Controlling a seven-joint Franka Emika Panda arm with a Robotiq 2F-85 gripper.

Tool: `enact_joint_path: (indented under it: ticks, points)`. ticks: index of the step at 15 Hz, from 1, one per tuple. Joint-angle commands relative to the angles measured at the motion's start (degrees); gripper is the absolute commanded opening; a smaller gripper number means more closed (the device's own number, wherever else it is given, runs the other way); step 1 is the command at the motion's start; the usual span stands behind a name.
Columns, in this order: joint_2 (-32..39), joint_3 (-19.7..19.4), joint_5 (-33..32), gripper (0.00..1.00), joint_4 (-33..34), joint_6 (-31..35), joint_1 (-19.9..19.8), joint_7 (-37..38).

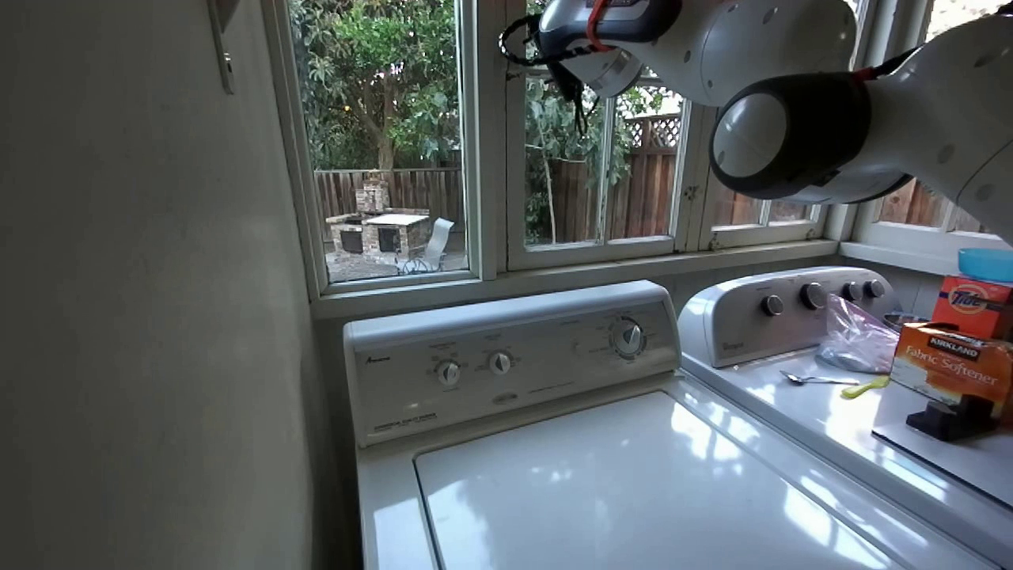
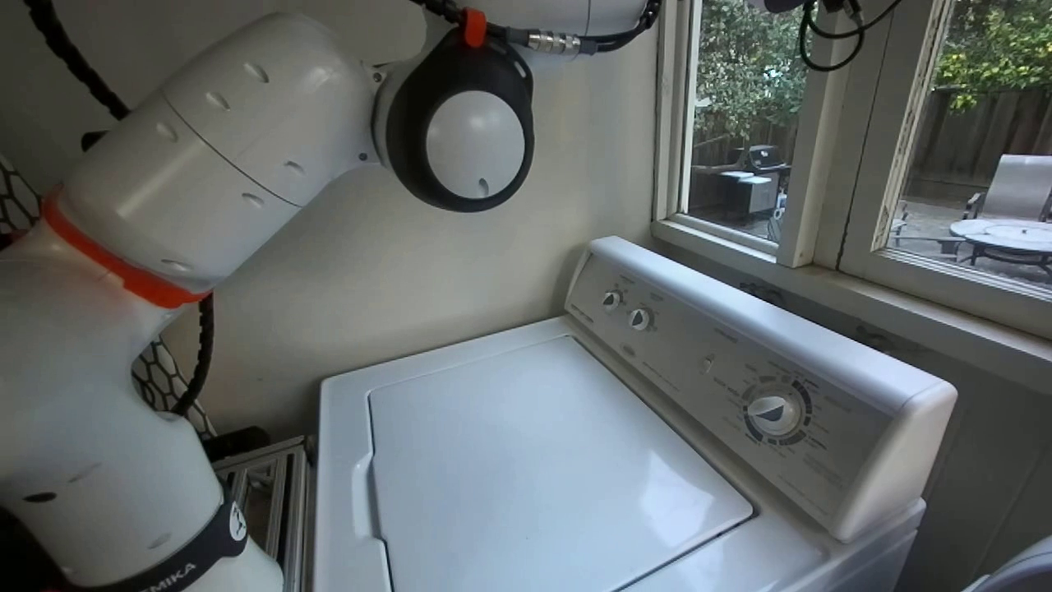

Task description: Push closed the window

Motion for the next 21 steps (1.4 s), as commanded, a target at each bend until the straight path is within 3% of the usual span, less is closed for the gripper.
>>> enact_joint_path:
  ticks: [1,4,10,17,21]
  points:
    - [-3.0,-0.6,-3.5,1.00,-0.9,-6.4,-1.2,0.7]
    - [-6.1,0.1,-4.7,1.00,-1.7,-12.2,-2.9,-2.2]
    - [-14.0,-4.0,-10.5,1.00,-2.4,-34.2,-5.8,-2.4]
    - [-23.0,-10.0,-20.5,1.00,-2.0,-57.1,-4.9,-4.2]
    - [-27.8,-10.0,-22.5,1.00,-2.4,-72.8,-4.4,-7.3]
